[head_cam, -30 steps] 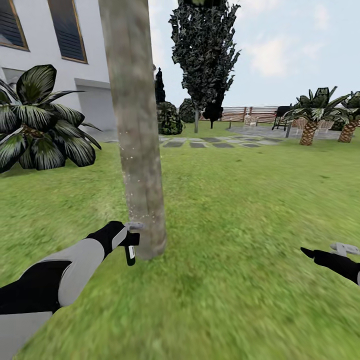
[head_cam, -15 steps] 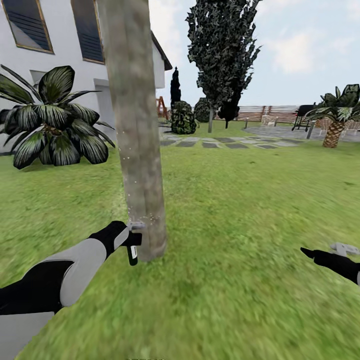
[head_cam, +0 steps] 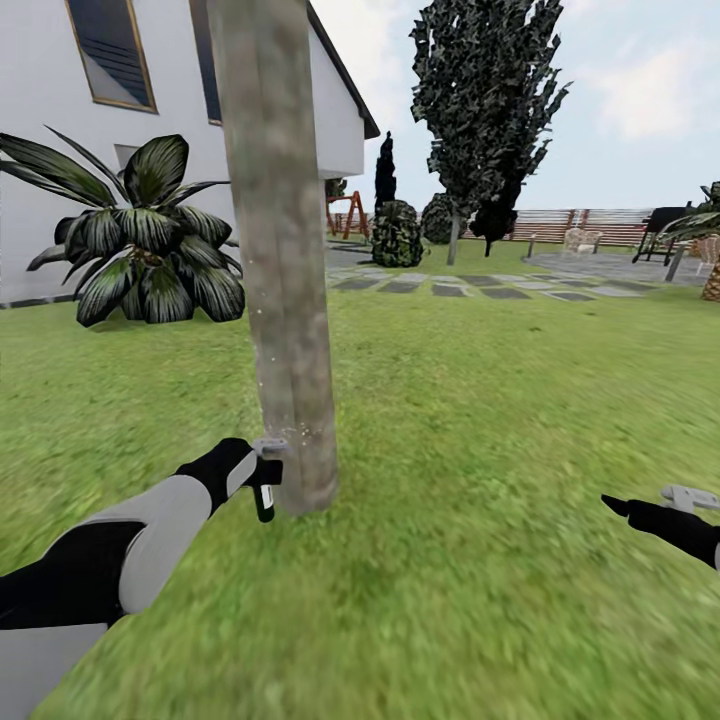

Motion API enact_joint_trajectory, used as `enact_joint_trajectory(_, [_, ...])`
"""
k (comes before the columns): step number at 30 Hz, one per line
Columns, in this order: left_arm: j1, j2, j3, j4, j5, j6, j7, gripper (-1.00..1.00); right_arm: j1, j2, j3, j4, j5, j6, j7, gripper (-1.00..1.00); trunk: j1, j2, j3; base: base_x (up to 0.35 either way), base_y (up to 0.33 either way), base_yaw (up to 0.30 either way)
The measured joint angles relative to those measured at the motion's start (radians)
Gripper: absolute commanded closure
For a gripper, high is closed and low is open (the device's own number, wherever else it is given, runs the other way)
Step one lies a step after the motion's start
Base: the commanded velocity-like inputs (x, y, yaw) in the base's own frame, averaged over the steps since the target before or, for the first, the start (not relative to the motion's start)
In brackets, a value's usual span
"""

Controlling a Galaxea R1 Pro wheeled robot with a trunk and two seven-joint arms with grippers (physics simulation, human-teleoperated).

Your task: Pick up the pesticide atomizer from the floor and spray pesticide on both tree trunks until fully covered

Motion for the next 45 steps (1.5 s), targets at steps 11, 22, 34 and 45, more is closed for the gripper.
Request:
enact_joint_trajectory(11, [-0.001,0.014,-0.002,-0.333,-0.017,0.292,0.004,1.00,0.000,0.000,0.000,0.000,0.000,0.000,0.000,-1.00,0.000,0.000,0.000,0.000,-0.002,0.001])
enact_joint_trajectory(22, [-0.001,0.031,-0.003,-0.330,-0.117,0.307,0.004,1.00,0.000,0.000,-0.001,0.000,0.000,0.000,0.000,-1.00,0.000,0.000,0.002,0.000,0.000,-0.064])
enact_joint_trajectory(34, [-0.170,0.031,-0.002,-0.423,-0.121,0.469,0.005,1.00,0.000,-0.003,-0.001,0.000,0.000,0.000,-0.001,-1.00,0.000,0.000,0.002,0.000,0.000,0.000])
enact_joint_trajectory(45, [-0.333,0.026,-0.002,-0.420,-0.117,0.471,0.004,1.00,0.000,-0.006,-0.002,0.000,0.000,0.000,-0.001,-1.00,0.000,0.000,0.002,0.000,0.000,0.000])
